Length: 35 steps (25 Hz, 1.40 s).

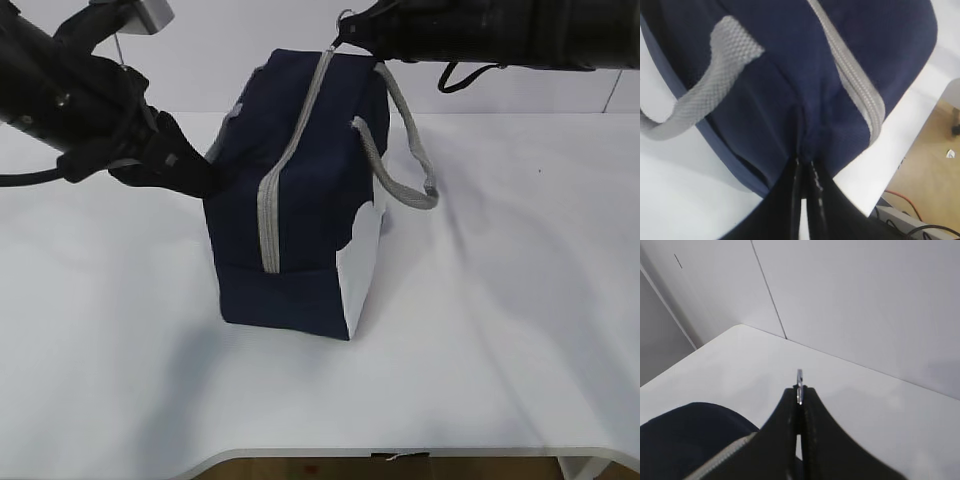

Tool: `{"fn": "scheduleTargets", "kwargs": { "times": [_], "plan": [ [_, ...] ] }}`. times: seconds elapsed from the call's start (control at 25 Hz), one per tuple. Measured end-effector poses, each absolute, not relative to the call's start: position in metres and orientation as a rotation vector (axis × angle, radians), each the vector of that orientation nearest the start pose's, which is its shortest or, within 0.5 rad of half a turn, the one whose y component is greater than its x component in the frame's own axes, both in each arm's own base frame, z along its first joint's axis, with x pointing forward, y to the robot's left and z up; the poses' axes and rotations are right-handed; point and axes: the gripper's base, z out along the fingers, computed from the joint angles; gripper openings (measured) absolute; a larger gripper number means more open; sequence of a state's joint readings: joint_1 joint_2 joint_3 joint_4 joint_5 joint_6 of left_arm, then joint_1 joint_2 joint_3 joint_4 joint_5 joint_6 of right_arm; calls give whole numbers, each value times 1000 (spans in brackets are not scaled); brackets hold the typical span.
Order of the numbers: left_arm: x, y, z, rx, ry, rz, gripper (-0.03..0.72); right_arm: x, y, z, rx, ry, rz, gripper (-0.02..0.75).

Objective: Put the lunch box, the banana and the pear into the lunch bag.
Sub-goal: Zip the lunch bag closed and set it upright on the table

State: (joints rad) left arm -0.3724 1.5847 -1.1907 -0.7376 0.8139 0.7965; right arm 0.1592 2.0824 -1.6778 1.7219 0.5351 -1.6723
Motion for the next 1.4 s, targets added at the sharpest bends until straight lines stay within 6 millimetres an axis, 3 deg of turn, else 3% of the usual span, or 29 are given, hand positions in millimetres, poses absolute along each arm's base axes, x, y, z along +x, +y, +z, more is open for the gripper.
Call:
{"fn": "scheduleTargets", "kwargs": {
  "times": [0.36,0.72,1.12,1.28,1.4],
  "plan": [
    [297,-148,285,903,2370,-626,-8,489,123,255,-392,1778,709,6],
    [296,-137,290,893,2373,-580,-8,502,110,220,-267,1860,822,6],
    [293,-137,294,889,2375,-602,-3,498,112,217,-290,1842,958,6],
    [291,-137,313,848,2332,-616,67,496,114,218,-313,1828,992,6],
    [294,-135,339,793,2270,-614,193,496,115,219,-321,1823,1004,6]
  ]
}}
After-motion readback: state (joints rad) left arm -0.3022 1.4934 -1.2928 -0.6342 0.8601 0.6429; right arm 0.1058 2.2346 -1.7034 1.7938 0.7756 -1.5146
